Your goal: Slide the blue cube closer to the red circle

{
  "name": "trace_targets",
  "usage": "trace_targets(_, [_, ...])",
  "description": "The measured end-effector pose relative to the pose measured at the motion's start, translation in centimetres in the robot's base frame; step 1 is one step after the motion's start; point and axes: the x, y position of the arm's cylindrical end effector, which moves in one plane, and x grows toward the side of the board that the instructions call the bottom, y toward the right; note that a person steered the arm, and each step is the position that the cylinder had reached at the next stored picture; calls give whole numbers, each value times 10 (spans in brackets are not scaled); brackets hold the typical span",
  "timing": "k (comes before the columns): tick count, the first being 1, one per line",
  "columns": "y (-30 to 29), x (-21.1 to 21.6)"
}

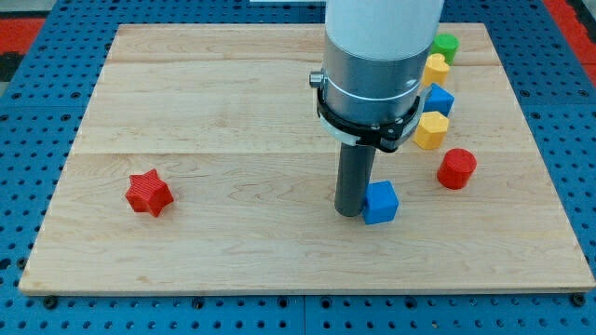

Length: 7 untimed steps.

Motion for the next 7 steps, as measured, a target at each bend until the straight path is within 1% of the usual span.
trace_targets(3, [17,0])
trace_targets(7, [78,0])
